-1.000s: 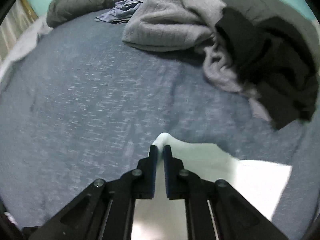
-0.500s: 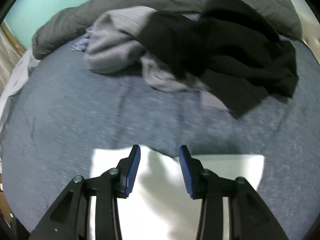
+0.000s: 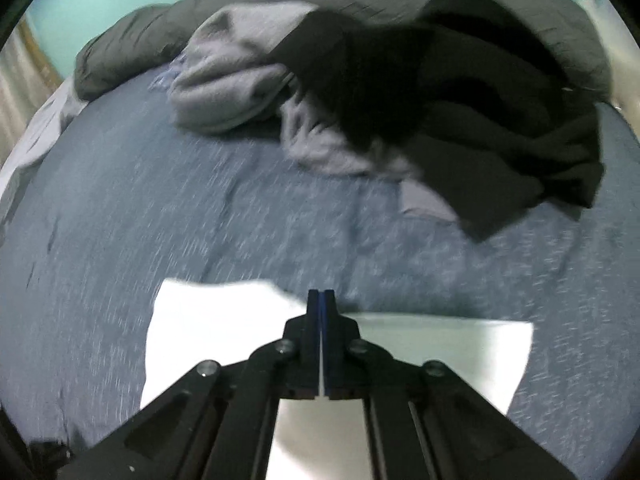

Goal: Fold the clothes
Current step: 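Lower the open right tool onto the end of the white shirt strip, then grasp the end of the white shirt strip with both tools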

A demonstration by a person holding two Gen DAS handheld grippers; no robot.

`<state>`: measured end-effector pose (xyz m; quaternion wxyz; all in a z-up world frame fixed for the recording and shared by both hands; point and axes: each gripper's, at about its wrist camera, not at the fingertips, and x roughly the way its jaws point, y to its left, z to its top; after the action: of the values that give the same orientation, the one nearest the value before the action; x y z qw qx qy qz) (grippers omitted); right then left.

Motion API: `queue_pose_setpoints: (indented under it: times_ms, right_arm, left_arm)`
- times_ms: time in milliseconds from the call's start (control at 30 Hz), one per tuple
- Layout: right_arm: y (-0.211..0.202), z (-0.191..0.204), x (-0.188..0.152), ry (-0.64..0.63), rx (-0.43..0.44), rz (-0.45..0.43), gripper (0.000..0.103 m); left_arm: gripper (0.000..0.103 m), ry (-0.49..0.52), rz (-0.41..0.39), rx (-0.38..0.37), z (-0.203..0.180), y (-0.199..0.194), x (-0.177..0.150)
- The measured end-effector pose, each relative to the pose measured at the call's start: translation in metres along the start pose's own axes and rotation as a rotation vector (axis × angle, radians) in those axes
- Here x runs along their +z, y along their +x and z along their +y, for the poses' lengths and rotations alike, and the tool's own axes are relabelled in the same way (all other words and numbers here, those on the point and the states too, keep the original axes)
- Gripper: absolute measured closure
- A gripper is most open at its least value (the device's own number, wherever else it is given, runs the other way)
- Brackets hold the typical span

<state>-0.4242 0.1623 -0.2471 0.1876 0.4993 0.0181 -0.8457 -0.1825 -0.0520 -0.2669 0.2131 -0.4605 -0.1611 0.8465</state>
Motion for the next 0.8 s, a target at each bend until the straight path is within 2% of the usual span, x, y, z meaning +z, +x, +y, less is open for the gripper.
queue_pose_setpoints:
  times_ms: [200, 300, 367, 500, 567, 667, 800]
  right_arm:
    - [-0.006, -0.005, 0.001, 0.014, -0.002, -0.046, 0.103]
    - [-0.013, -0.026, -0.01, 0.081, 0.036, -0.022, 0.102]
    - [-0.022, -0.037, -0.022, 0.084, 0.025, -0.006, 0.102]
    - [-0.045, -0.059, -0.056, 0.141, 0.067, 0.032, 0.099]
    - [-0.059, -0.063, -0.076, 0.137, 0.078, 0.052, 0.093]
    - [-0.081, -0.07, -0.111, 0.13, 0.109, 0.097, 0.076]
    - [-0.104, -0.085, -0.163, 0.169, 0.146, 0.159, 0.074]
  left_arm:
    - [0.059, -0.001, 0.002, -0.006, 0.0, 0.0, 0.001]
    - [0.059, 0.006, 0.001, -0.013, -0.004, -0.001, 0.001]
    - [0.059, 0.012, 0.003, -0.017, -0.008, 0.0, 0.001]
    - [0.059, 0.029, 0.016, -0.029, -0.019, 0.0, -0.002]
    - [0.059, 0.038, 0.028, -0.036, -0.026, 0.003, -0.002]
    - [0.059, 0.032, 0.059, -0.06, -0.036, 0.01, -0.003]
    - [0.059, 0.018, 0.103, -0.091, -0.05, 0.017, -0.001]
